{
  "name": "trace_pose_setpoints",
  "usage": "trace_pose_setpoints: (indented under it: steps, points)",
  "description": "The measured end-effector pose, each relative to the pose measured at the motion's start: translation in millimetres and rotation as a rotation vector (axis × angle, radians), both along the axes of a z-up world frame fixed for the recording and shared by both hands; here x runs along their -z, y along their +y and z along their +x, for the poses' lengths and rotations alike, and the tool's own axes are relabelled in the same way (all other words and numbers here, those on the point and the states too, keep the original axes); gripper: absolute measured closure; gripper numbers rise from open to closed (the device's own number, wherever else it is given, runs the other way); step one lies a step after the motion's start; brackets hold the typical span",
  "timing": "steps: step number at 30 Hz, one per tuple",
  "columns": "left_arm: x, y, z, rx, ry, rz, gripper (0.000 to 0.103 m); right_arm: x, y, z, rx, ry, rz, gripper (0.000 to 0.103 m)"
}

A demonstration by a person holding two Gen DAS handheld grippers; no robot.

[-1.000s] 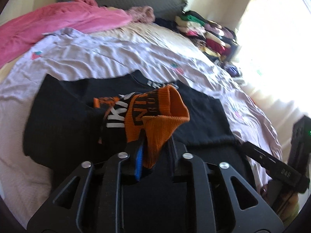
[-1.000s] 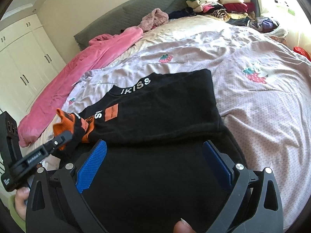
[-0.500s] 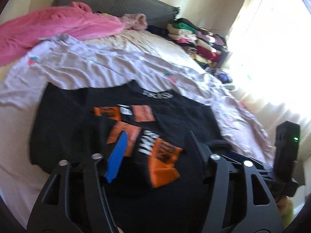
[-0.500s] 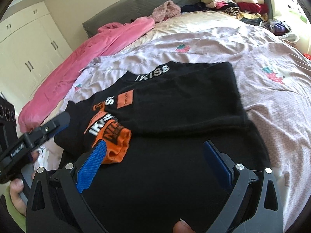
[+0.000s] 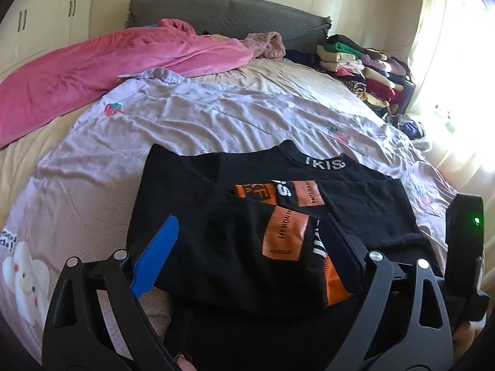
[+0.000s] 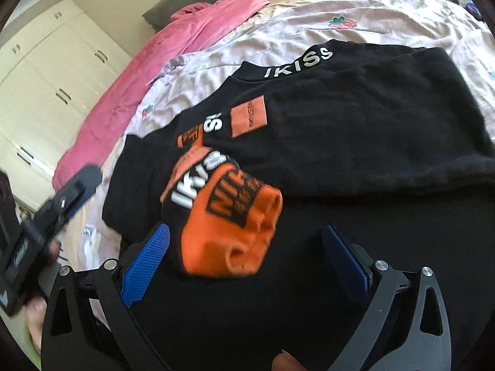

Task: Fold small clothes
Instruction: 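Grasp the folded orange cuff with the right gripper, then pull the cuff back and lay it along the sweatshirt side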

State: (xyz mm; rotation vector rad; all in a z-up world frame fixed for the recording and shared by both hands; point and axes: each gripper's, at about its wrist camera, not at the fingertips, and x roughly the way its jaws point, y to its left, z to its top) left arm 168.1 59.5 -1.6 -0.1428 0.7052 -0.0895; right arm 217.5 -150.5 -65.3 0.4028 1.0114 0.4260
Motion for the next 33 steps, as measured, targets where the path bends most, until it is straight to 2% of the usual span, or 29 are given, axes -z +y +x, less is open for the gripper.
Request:
trace_pose_setpoints:
  steps: [1, 5, 6, 8, 9, 10, 11, 13, 18, 22, 28, 33]
  points:
    - [2, 0, 1, -0.009, 0.002, 0.006, 0.018, 0, 1, 3, 0.0, -0.001, 0.004, 0.009]
    - [3, 0, 1, -0.014, 0.006, 0.012, 0.018, 1, 7, 7, -0.007, -0.021, -0.017, 0.036]
    - [3, 0, 1, -0.015, 0.005, 0.013, 0.018, 1, 7, 6, -0.011, -0.026, -0.018, 0.039]
    - [5, 1, 1, -0.019, -0.001, 0.017, 0.018, 0, 8, 4, -0.018, -0.048, -0.034, 0.059]
    - [5, 1, 2, -0.022, -0.002, 0.019, 0.018, -1, 9, 4, -0.047, -0.056, -0.009, 0.07]
    - [5, 1, 1, -0.023, -0.003, 0.019, 0.018, -2, 11, 3, -0.06, -0.059, 0.001, 0.084]
    - [6, 2, 2, -0.023, -0.002, 0.02, 0.018, -4, 13, 2, -0.072, -0.076, -0.008, 0.089]
    - [5, 2, 1, -0.022, -0.003, 0.021, 0.018, -12, 17, -3, -0.097, -0.129, -0.026, 0.093]
    - [4, 6, 1, -0.033, -0.011, 0.032, 0.018, -40, 14, -10, -0.128, -0.244, -0.08, 0.094]
    - [4, 5, 0, -0.032, -0.011, 0.037, 0.018, -67, -1, -10, -0.098, -0.339, -0.139, 0.094]
    - [4, 4, 0, -0.033, -0.01, 0.035, 0.018, -98, -40, -2, -0.008, -0.414, -0.206, 0.097]
    - [4, 3, 0, -0.037, -0.014, 0.063, 0.018, -100, -64, 8, 0.041, -0.423, -0.286, 0.097]
